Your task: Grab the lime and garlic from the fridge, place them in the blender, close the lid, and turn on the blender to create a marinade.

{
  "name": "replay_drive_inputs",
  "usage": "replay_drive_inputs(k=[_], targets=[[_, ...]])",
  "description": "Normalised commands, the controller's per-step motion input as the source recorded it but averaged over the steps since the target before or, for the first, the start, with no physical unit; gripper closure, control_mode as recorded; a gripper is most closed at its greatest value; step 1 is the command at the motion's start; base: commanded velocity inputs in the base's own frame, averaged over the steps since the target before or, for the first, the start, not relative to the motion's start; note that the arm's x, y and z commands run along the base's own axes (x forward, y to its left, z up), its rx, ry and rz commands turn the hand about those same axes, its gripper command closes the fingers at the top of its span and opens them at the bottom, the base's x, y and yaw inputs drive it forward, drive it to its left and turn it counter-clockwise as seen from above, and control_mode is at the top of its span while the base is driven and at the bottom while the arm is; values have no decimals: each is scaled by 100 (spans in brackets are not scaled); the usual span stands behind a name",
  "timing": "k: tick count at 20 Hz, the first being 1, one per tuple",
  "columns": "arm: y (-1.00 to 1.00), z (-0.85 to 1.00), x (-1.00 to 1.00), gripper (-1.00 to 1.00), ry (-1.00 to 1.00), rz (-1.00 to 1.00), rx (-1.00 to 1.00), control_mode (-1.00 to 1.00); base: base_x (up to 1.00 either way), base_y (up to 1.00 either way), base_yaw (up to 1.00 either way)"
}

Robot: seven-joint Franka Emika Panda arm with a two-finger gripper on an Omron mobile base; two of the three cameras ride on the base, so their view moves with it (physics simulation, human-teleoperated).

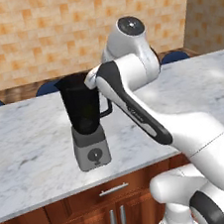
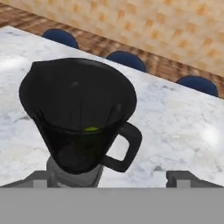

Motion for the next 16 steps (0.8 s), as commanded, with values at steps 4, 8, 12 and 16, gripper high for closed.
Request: replay_drive_inputs(k=[4,8,12,16], targets=[[-100,-10,-38,-100,-1,-9,12,-100,0,0,0],[-100,-6,-36,-100,2,-15,21,-100,0,0,0],[-100,-40,-17,-100,16,-19,17,-100,0,0,0],[-100,-63,-1,-100,26,-20,10,-100,0,0,0]])
